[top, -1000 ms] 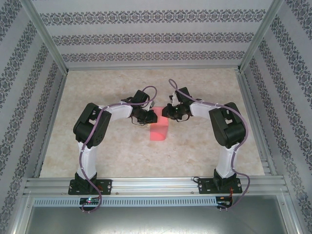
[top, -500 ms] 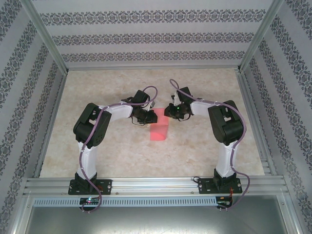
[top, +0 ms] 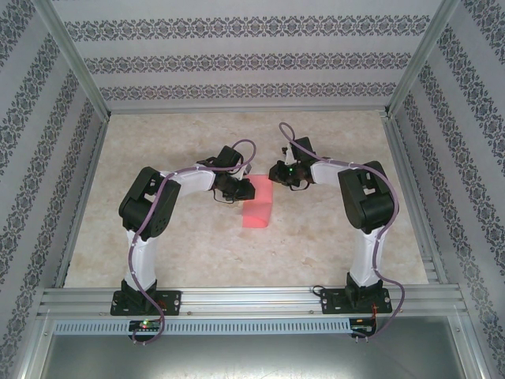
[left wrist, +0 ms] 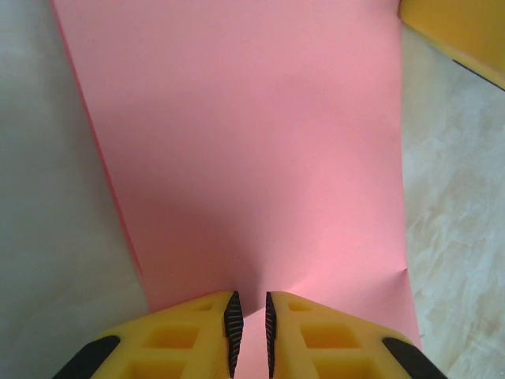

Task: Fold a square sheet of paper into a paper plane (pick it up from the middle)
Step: Fold the square sheet of paper in half at the center of the table.

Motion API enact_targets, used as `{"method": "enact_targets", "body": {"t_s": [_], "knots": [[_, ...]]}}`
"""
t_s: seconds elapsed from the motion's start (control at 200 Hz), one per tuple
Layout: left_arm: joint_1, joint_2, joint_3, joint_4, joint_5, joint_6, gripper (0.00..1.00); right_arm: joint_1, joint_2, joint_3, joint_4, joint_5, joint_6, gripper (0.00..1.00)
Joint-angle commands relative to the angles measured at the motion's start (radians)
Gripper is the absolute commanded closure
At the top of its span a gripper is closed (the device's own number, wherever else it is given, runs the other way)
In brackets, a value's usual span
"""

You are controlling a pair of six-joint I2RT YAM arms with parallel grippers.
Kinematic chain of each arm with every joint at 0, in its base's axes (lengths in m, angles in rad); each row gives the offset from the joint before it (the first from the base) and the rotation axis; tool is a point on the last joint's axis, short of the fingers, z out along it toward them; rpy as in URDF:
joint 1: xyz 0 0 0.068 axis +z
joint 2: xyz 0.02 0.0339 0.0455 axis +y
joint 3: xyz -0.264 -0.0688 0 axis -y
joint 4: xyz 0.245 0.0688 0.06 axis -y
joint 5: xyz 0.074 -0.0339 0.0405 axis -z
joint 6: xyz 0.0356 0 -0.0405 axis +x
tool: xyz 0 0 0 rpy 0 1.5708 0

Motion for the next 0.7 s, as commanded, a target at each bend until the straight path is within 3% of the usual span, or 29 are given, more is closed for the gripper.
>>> {"method": "enact_targets", "body": {"t_s": [0.0,0.2,0.694], "knots": [[-0.003,0.054,-0.033,-0.151,-0.115,0.038,0.78,0.019,-0.099,-0.032,-0.029,0.046,0.004,0.83],[-0.003,0.05,-0.038,-0.153,-0.112,0.038,0.77,0.063,-0.166,-0.075,-0.061,0.058,0.017,0.83],[-0.003,0.044,-0.044,-0.162,-0.121,0.044,0.77,0.049,0.031,0.011,-0.007,0.066,0.037,0.84]]}}
